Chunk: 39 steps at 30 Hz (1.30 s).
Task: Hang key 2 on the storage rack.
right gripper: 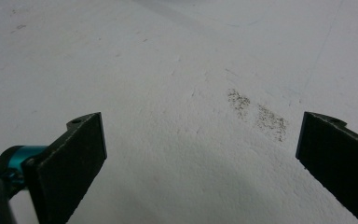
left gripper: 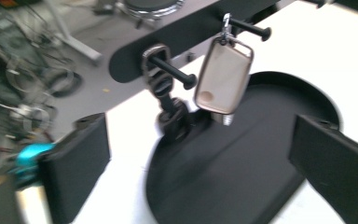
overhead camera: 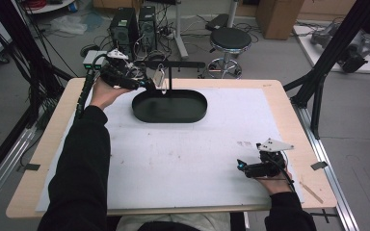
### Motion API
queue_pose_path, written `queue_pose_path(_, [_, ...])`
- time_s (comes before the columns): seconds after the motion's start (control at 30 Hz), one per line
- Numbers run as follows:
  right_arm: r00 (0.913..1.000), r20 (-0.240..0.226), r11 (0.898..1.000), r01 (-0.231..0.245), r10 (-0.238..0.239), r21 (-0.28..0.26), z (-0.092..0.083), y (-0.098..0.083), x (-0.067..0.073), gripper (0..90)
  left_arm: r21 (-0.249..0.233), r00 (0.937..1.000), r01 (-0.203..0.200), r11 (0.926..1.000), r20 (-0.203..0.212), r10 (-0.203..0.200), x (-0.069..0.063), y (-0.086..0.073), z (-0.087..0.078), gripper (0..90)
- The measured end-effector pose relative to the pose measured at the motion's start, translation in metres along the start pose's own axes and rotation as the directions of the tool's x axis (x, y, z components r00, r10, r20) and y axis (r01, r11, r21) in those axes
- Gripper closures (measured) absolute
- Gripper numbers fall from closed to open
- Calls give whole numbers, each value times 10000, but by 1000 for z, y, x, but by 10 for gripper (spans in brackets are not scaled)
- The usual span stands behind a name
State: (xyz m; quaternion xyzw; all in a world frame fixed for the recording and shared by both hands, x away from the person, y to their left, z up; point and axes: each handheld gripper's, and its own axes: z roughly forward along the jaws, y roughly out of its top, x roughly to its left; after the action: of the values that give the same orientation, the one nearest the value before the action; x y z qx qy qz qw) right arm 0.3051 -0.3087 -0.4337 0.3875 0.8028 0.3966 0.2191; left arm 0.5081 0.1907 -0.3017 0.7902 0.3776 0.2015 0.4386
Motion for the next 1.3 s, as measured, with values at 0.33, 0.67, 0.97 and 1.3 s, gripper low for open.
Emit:
queue_pose_path(0.33, [9999,-89,9999,100,-99,19,4,3,2,8,-143,9997,-45,9999,235,49,-1,-3,-15,17])
queue_pose_path(0.67, [9999,-43,10000,93,-94,-28,3,4,2,8,-326,9987,-16,9995,499,32,-2,-12,-29,17])
queue_pose_path(0.97, [9999,-46,9999,108,-108,-27,3,4,2,8,-411,9986,-9,9992,522,31,-10,-33,-41,17])
queue_pose_path(1.3, [9999,-17,9999,113,-113,-35,2,3,1,8,-773,9996,44,9970,271,-24,-13,-45,-59,17])
